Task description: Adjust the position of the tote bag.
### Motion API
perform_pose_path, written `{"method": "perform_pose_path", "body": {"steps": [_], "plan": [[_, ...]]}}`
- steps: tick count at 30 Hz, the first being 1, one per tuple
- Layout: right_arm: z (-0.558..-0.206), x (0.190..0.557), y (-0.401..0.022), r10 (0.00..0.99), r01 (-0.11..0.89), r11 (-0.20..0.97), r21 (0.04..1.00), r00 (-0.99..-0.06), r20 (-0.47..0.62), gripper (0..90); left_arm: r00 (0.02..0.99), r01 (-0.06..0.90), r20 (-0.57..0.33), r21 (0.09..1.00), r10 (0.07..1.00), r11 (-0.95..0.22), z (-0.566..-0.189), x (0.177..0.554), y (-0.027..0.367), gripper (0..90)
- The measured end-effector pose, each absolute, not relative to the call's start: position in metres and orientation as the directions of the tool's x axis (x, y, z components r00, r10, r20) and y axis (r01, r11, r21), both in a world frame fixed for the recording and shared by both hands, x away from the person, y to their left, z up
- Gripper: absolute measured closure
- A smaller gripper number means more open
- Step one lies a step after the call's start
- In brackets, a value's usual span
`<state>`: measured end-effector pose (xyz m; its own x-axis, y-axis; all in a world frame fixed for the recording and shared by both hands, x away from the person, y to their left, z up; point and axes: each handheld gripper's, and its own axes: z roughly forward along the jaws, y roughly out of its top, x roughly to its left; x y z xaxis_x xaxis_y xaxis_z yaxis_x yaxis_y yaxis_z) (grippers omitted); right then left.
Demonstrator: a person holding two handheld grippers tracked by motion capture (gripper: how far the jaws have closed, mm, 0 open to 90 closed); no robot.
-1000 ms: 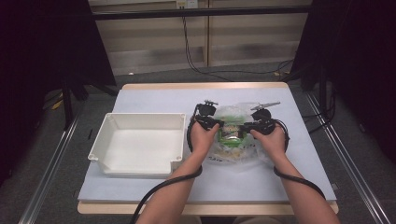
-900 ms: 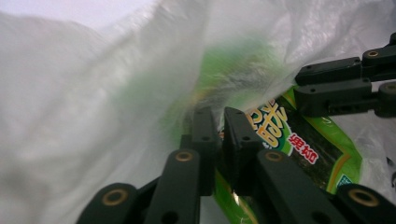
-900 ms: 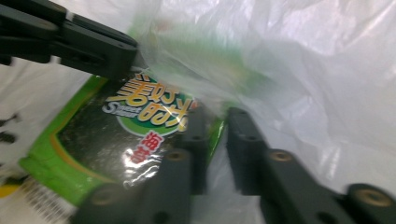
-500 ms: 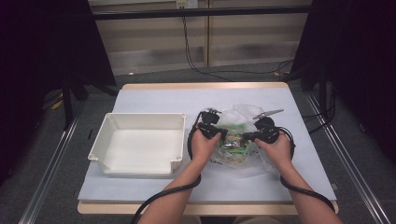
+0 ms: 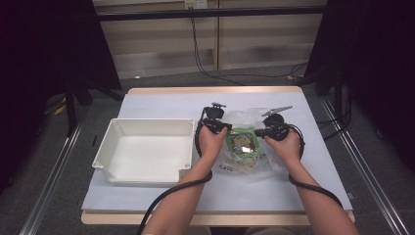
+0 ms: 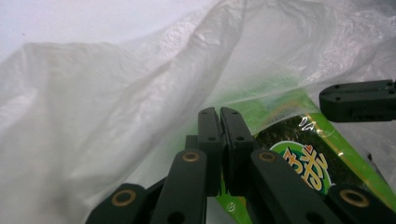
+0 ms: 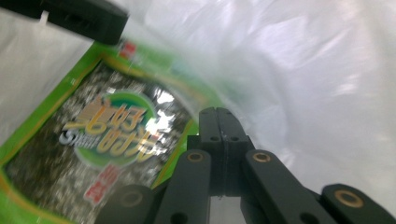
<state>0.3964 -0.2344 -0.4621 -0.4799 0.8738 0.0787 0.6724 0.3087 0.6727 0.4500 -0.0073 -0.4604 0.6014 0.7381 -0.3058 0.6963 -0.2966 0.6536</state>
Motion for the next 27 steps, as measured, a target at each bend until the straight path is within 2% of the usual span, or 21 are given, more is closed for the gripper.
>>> {"method": "perform_pose_path", "body": {"steps": [7, 9, 10, 12, 13, 14, 18, 21, 23, 24, 27], "plan": [[-0.46, 0.411, -0.238, 0.901, 0.647, 0.281, 0.709, -0.433, 0.038, 90.0, 0.583, 0.702, -0.298, 0.653, 0.756, -0.284, -0.462, 0.455, -0.004, 84.6], [-0.461, 0.412, -0.238, 0.895, 0.655, 0.256, 0.711, -0.438, 0.081, 88.9, 0.588, 0.702, -0.299, 0.65, 0.751, -0.291, -0.463, 0.456, -0.003, 84.7], [-0.462, 0.411, -0.237, 0.89, 0.651, 0.261, 0.713, -0.448, 0.082, 84.8, 0.589, 0.705, -0.303, 0.646, 0.749, -0.293, -0.464, 0.456, -0.004, 84.9], [-0.464, 0.406, -0.233, 0.878, 0.647, 0.275, 0.711, -0.47, 0.089, 67.6, 0.587, 0.711, -0.323, 0.644, 0.742, -0.282, -0.467, 0.457, -0.004, 84.9], [-0.464, 0.406, -0.233, 0.878, 0.647, 0.275, 0.711, -0.47, 0.089, 67.6, 0.587, 0.711, -0.323, 0.644, 0.742, -0.282, -0.467, 0.457, -0.004, 84.8], [-0.465, 0.406, -0.236, 0.876, 0.682, 0.23, 0.694, -0.456, 0.158, 59.2, 0.603, 0.715, -0.338, 0.631, 0.722, -0.302, -0.468, 0.457, -0.005, 84.9], [-0.467, 0.404, -0.237, 0.861, 0.714, 0.233, 0.66, -0.467, 0.2, 61.9, 0.614, 0.711, -0.34, 0.631, 0.712, -0.311, -0.47, 0.454, -0.008, 86.0], [-0.468, 0.398, -0.234, 0.841, 0.716, 0.251, 0.651, -0.495, 0.22, 80.3, 0.619, 0.708, -0.349, 0.635, 0.704, -0.308, -0.471, 0.452, -0.009, 88.1], [-0.466, 0.396, -0.234, 0.843, 0.709, 0.255, 0.657, -0.496, 0.208, 83.3, 0.621, 0.703, -0.337, 0.639, 0.708, -0.313, -0.471, 0.452, -0.009, 89.4], [-0.463, 0.395, -0.237, 0.847, 0.706, 0.242, 0.665, -0.488, 0.21, 90.0, 0.623, 0.702, -0.333, 0.637, 0.708, -0.318, -0.469, 0.452, -0.008, 89.9], [-0.46, 0.399, -0.24, 0.865, 0.708, 0.26, 0.657, -0.474, 0.168, 90.0, 0.613, 0.7, -0.322, 0.644, 0.721, -0.308, -0.467, 0.455, -0.007, 90.0]]}}
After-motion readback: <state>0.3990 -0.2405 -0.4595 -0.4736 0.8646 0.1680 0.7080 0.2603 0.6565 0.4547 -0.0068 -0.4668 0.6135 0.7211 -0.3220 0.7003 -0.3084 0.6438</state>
